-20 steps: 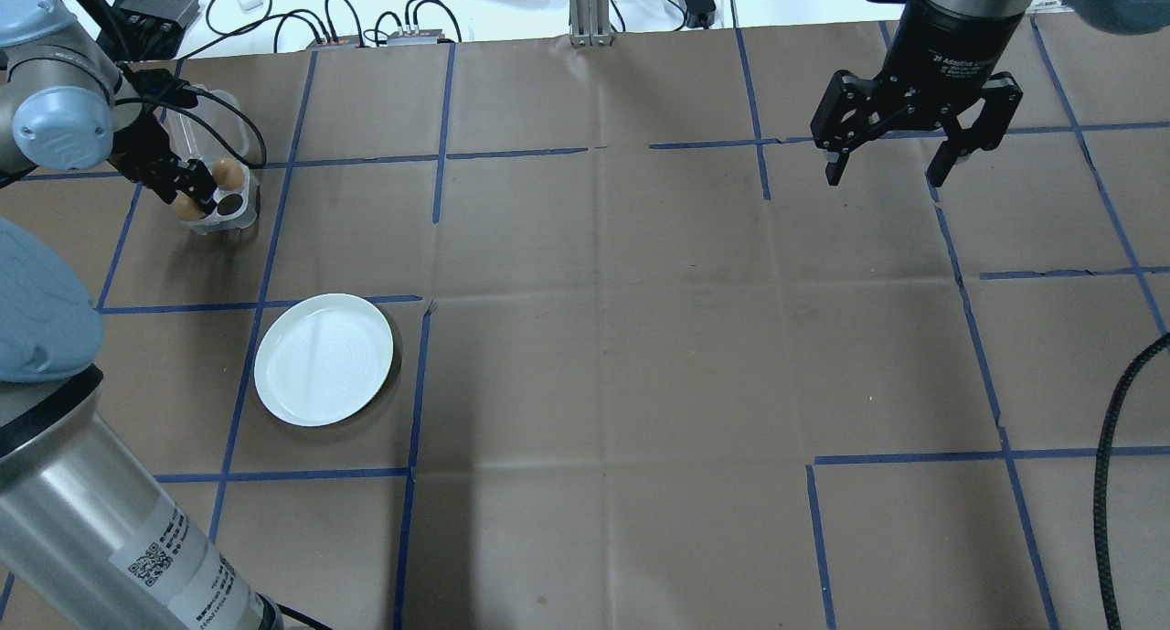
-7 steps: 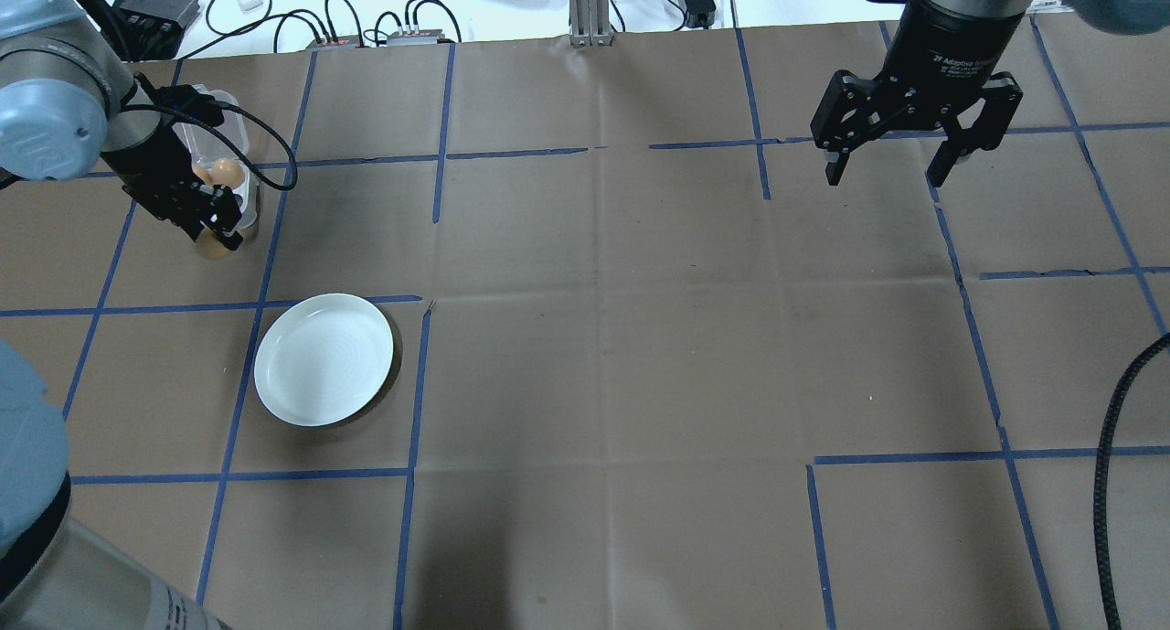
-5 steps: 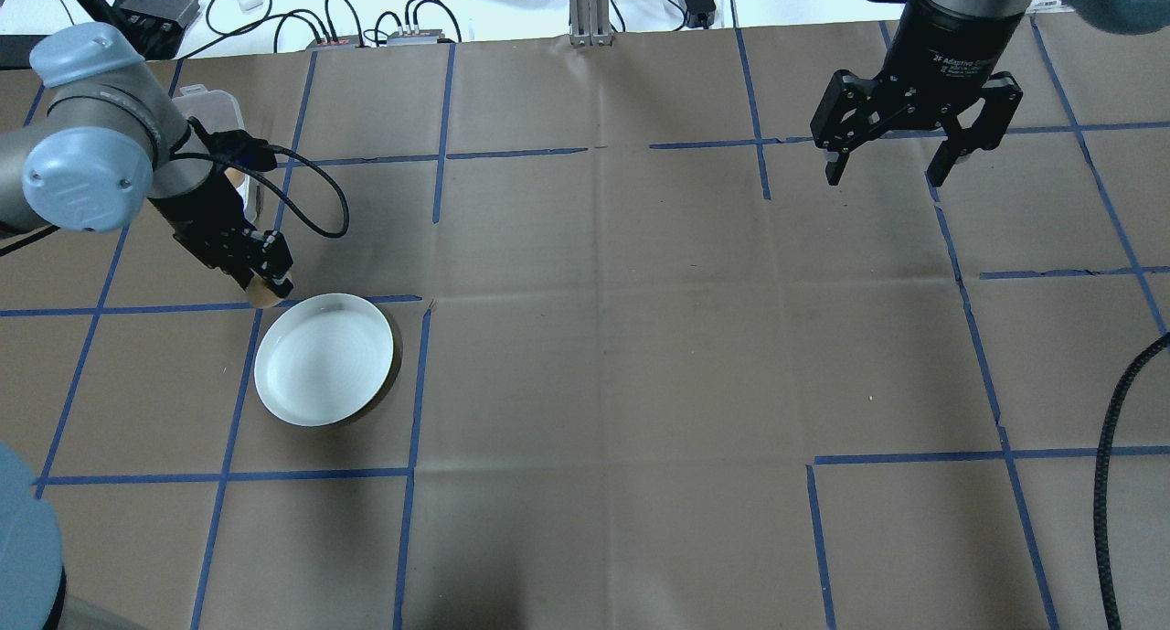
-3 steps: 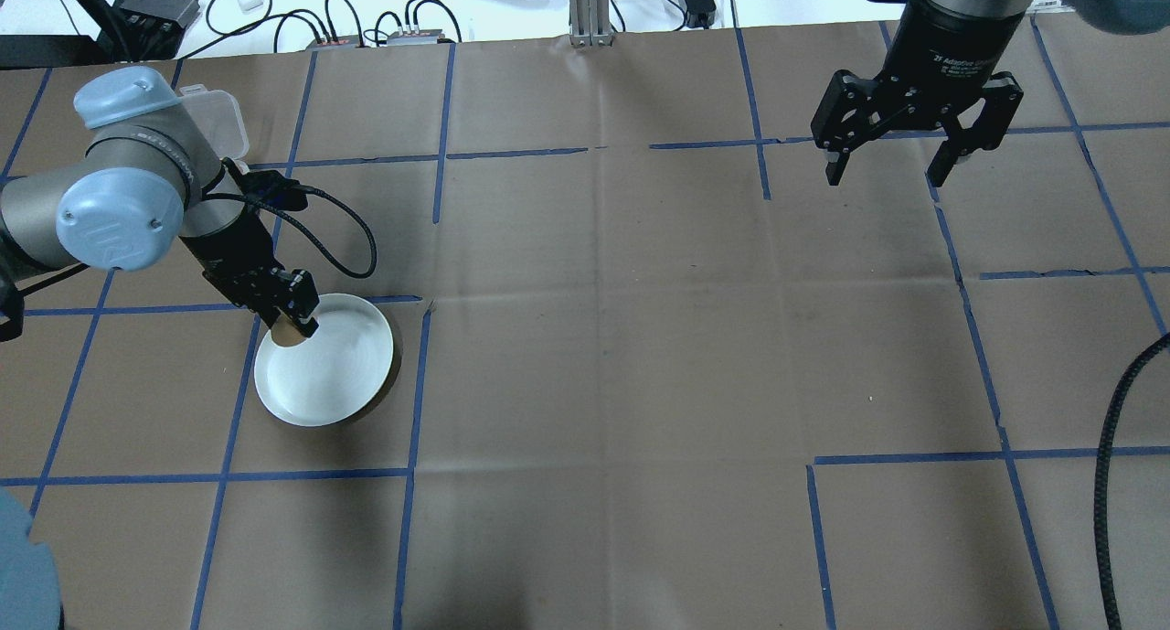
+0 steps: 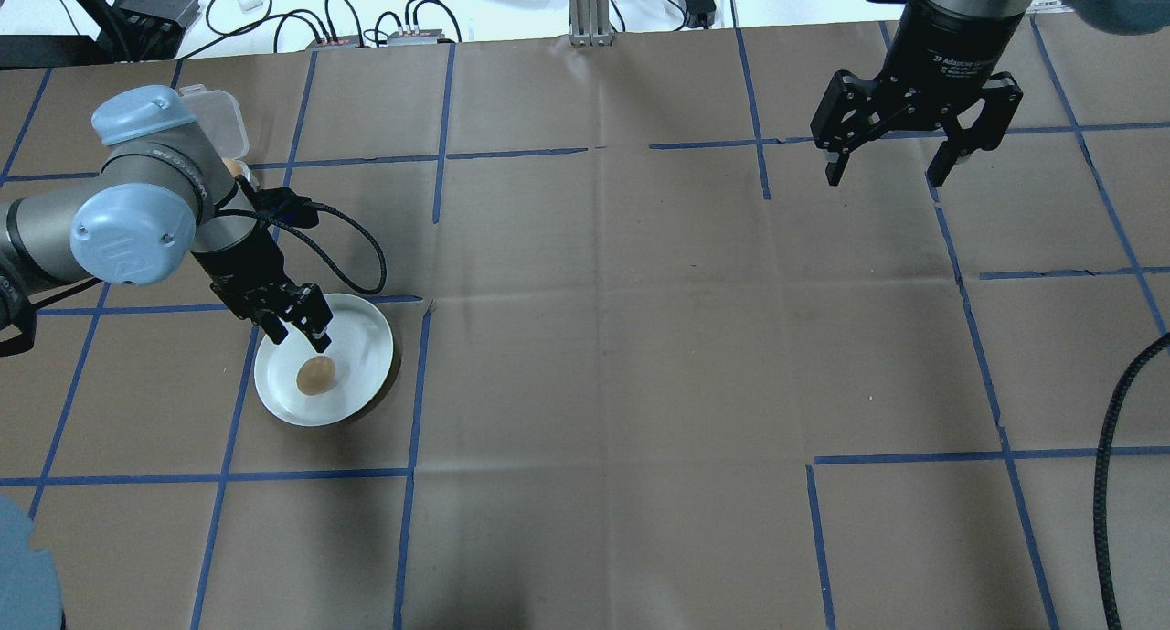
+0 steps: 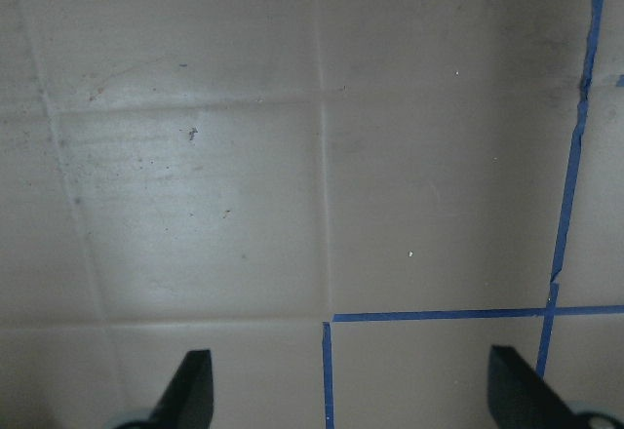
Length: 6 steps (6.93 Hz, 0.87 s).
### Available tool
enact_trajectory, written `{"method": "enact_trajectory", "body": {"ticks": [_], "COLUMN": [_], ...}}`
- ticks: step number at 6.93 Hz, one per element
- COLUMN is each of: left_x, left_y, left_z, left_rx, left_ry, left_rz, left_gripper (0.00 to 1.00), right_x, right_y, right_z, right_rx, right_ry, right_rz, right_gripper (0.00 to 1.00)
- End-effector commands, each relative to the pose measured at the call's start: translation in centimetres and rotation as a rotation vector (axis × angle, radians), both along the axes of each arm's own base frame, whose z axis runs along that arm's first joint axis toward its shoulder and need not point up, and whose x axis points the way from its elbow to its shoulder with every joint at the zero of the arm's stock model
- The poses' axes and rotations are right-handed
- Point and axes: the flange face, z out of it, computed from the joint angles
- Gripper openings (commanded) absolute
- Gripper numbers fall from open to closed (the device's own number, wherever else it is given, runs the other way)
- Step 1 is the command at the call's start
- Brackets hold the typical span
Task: Place egg on plate
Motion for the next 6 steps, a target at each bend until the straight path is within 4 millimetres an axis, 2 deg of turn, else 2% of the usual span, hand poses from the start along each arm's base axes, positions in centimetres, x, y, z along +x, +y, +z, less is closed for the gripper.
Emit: {"method": "enact_trajectory", "body": {"ticks": [1, 2, 3, 4, 5, 6], "left_x": [1.7, 4.1, 7.3, 10.4, 12.9, 15.2], "left_y": [-2.2, -5.4, -8.6, -11.3, -13.0, -14.4], "left_z": [2.4, 5.1, 5.9, 5.8, 6.3, 5.8], "left_rx": [-0.072, -0.147, -0.192, -0.224, -0.254, -0.260], "left_ry": [-0.022, -0.031, -0.009, 0.028, 0.042, 0.058], "left_rz": [0.001, -0.050, -0.178, -0.355, -0.485, -0.614], "left_gripper": [0.95, 0.95, 0.95, 0.96, 0.99, 0.99], "right_x": [0.0, 0.0, 0.0, 0.0, 0.0, 0.0], "right_y": [0.0, 0.0, 0.0, 0.0, 0.0, 0.0], "right_z": [0.0, 0.0, 0.1, 0.1, 0.1, 0.1], "right_rx": [0.000, 0.000, -0.001, -0.001, -0.001, -0.001], "right_ry": [-0.001, -0.001, -0.001, -0.001, 0.000, 0.000], "right_rz": [0.000, 0.000, 0.000, 0.000, 0.000, 0.000], "right_gripper": [1.00, 1.00, 1.00, 1.00, 1.00, 1.00]}}
